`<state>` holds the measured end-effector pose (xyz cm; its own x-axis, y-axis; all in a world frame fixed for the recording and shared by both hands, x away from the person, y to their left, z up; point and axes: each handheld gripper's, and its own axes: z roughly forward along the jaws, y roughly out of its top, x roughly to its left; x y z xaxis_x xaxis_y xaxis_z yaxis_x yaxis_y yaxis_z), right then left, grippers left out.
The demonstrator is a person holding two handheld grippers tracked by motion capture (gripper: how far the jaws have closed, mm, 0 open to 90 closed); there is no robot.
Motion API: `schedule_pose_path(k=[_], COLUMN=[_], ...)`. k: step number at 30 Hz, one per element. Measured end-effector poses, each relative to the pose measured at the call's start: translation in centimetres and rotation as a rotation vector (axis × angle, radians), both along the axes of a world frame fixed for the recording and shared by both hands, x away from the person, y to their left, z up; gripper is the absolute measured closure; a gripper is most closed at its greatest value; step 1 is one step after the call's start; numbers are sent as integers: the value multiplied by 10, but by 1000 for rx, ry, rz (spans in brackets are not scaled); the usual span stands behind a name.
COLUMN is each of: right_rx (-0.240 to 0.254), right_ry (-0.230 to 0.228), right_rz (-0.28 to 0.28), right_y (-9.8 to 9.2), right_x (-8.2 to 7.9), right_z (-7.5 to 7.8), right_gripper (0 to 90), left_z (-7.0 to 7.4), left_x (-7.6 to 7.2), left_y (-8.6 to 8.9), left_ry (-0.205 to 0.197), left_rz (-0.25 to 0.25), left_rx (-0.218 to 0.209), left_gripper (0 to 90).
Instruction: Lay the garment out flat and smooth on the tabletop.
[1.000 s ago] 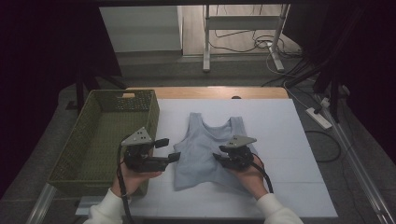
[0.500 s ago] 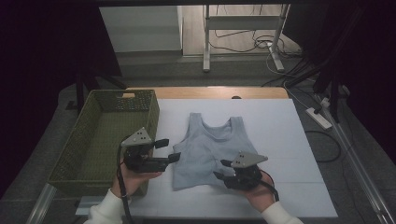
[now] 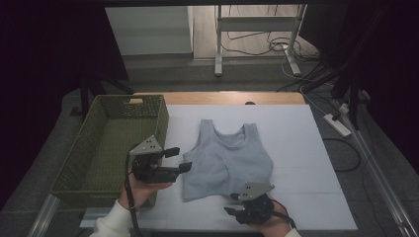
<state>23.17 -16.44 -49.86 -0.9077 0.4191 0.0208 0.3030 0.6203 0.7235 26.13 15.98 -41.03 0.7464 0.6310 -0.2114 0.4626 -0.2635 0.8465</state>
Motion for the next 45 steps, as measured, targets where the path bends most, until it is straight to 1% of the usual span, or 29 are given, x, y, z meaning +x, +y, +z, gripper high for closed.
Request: schedule_pose_path(k=[1, 3, 4, 6, 9, 13, 15, 18, 21, 24, 25, 28, 29, 33, 38, 39, 43, 44, 45], right_rx=[0, -8, -16, -23, -51, -84, -106, -107, -111, -112, -115, -136, -148, -185, -220, -213, -194, -193, -196], right_ry=[7, 3, 9, 24, 25, -5, -38, -67, -97, -119, -119, -126, -136, -135, -109, -100, -43, -33, -37], right_rz=[4, 16, 18, 18, 10, -20, -43, -77, -97, -119, -122, -128, -131, -132, -140, -147, -149, -154, -153], right_y=[1, 4, 5, 6, 7, 7, 5, 2, -1, -1, -1, 1, 1, 1, 1, 0, -5, -5, -6], right_x=[-1, -4, -4, -4, -2, 4, 9, 19, 28, 36, 38, 46, 47, 53, 58, 60, 65, 66, 65], right_z=[0, -1, -2, -6, -10, -13, -14, -12, -9, -7, -7, -8, -9, -14, -19, -19, -19, -18, -18], right_gripper=[519, 522, 523, 527, 527, 533, 533, 533, 533, 533, 533, 533, 533, 533, 538, 558, 722, 757, 791], left_z=[0, 0, 0, 1, 1, 1, 0, 0, 1, 1, 1, 0, 0, 1, 1, 1, 0, 0, 0], left_x=[0, 0, 0, -1, -1, 0, 0, 0, -1, -1, -1, 0, 0, -1, -1, -1, -1, -1, -1], left_y=[0, 0, 0, -1, -1, -1, -2, -2, -3, -3, -3, -3, -3, -4, -4, -4, -4, -4, -4], left_ry=[0, -2, -3, -4, -4, -3, -2, -4, -10, -11, -11, -9, -9, -20, -19, -19, -16, -15, -16], left_rz=[0, 0, 0, 0, -2, -1, -3, -4, -3, -1, -2, -1, -1, -3, -4, -3, -5, -6, -7], left_rx=[0, -1, -2, 0, 0, 0, 1, 3, 3, 2, 3, 1, 2, 1, 0, 0, 2, 2, 3], left_gripper=[301, 301, 301, 301, 300, 298, 297, 297, 297, 297, 297, 297, 297, 298, 298, 298, 298, 298, 298])
